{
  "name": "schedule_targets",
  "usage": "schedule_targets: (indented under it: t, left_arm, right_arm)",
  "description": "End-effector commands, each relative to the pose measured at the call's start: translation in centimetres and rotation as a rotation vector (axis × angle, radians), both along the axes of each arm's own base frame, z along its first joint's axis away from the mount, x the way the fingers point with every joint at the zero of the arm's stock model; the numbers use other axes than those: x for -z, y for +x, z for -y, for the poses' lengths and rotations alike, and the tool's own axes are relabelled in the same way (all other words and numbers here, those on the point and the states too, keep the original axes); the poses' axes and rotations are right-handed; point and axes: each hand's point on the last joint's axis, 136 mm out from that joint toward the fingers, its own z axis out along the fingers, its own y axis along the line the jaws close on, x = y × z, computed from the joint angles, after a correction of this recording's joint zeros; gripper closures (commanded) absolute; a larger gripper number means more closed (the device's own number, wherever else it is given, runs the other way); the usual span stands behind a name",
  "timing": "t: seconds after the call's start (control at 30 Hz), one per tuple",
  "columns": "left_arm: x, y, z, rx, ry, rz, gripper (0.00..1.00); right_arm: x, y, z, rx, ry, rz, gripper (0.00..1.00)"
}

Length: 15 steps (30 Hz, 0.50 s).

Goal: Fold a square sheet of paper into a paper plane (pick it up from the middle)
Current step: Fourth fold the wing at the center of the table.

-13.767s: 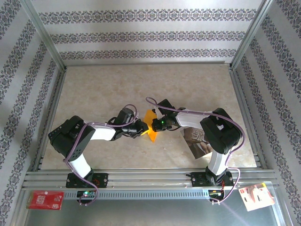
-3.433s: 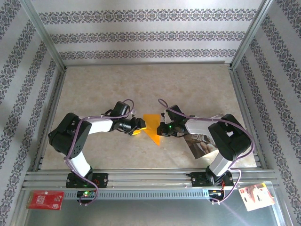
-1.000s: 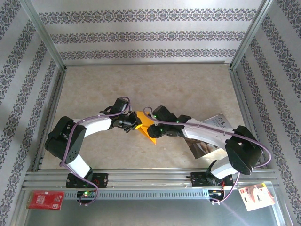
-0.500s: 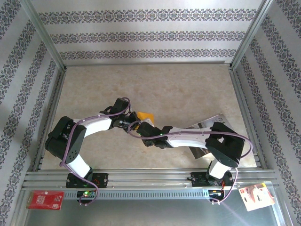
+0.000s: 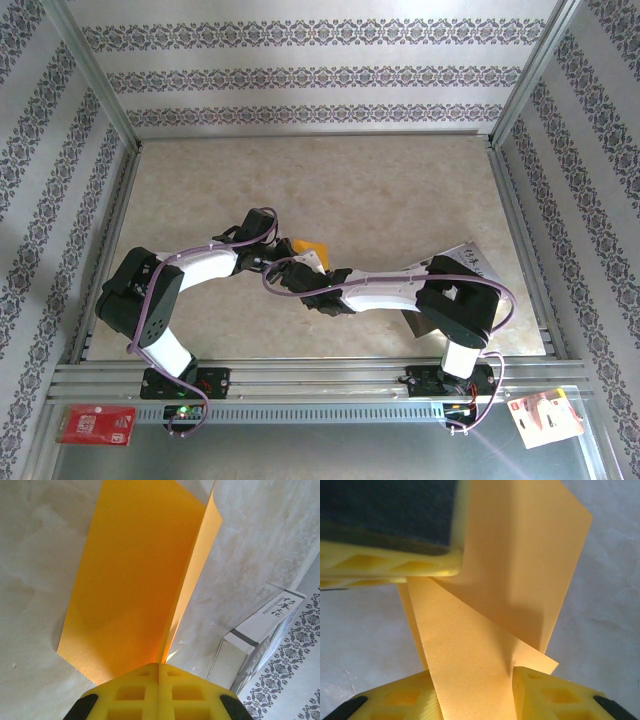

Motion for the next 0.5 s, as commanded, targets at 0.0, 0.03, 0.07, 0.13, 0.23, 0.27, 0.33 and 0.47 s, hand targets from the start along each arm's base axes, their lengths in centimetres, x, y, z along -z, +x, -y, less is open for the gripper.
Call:
schedule_targets:
  t: [0.0,0.03,0.07,0.13,0.23,0.27,0.33,0.47]
  left_arm:
    - [0.38,-0.65,0.19,0.016,0.013,-0.034,1.0]
    - [0.37,-0.64,0.19,0.015,0.013,-0.034,1.0]
    - [0.42,-0.7,0.21,0.017,0.013,-0.036,1.0]
    - [0.44,-0.72,0.21,0.019,0.013,-0.036,1.0]
    - [0.46,-0.7,0.16,0.019,0.017,-0.032,1.0]
    - [0.45,-0.7,0.15,0.02,0.017,-0.032,1.0]
    - [0.49,-0.68,0.12,0.018,0.019,-0.033,1.0]
    - [0.68,-0.74,0.07,0.019,0.022,-0.035,1.0]
  right_arm:
    - [-0.37,0.07,-0.14,0.014,-0.022,0.018,0.64]
    - [-0.33,0.01,-0.13,0.012,-0.025,0.017,0.65]
    - [-0.31,-0.01,-0.07,0.013,-0.026,0.016,0.66]
    - [-0.23,-0.03,-0.06,0.013,-0.027,0.014,0.68]
    - [-0.02,-0.07,0.04,0.014,-0.036,0.011,0.71]
    - [0.03,-0.08,0.02,0.013,-0.038,0.01,0.72]
    - [0.13,-0.09,0.04,0.013,-0.041,0.01,0.73]
    - [0.27,-0.05,0.17,0.017,-0.047,0.01,0.75]
